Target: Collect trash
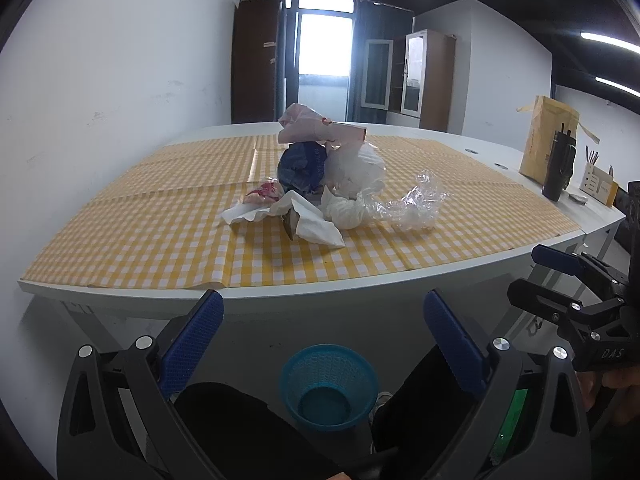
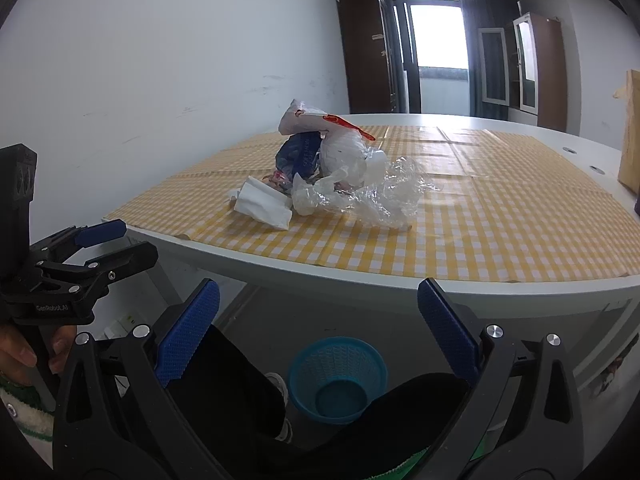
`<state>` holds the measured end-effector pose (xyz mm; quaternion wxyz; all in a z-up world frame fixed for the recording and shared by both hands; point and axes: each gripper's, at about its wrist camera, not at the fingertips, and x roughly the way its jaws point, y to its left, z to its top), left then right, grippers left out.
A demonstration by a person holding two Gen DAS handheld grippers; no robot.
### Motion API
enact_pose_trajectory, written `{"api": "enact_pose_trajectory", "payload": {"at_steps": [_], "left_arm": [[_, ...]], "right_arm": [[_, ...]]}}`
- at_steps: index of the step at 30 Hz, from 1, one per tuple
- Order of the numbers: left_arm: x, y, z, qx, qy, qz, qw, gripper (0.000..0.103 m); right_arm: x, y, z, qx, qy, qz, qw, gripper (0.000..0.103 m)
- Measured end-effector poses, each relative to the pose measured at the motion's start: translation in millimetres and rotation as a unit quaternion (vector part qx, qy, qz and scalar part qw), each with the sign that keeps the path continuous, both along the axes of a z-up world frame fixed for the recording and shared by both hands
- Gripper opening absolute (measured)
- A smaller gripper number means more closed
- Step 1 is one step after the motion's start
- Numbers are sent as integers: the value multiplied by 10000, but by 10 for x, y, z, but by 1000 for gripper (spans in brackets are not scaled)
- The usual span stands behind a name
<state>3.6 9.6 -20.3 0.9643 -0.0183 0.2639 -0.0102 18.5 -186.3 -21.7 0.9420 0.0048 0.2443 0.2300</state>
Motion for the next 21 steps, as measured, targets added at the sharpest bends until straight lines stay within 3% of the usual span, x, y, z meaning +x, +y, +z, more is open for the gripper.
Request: {"api": "enact_pose_trajectory", "payload": {"at_steps": [6,16,21], "left_arm": [[88,98,24,-132,124,84,9998,97],[347,345,408,-338,-400,28,9986,97],[642,491,613,-673,-491,-28,9965,97]], "right_arm": [[58,-1,66,29,-60,-14,10000,95],[435,61,277,89,-138,-106,9998,94],[685,151,379,78,-139,-84,9998,94]]}}
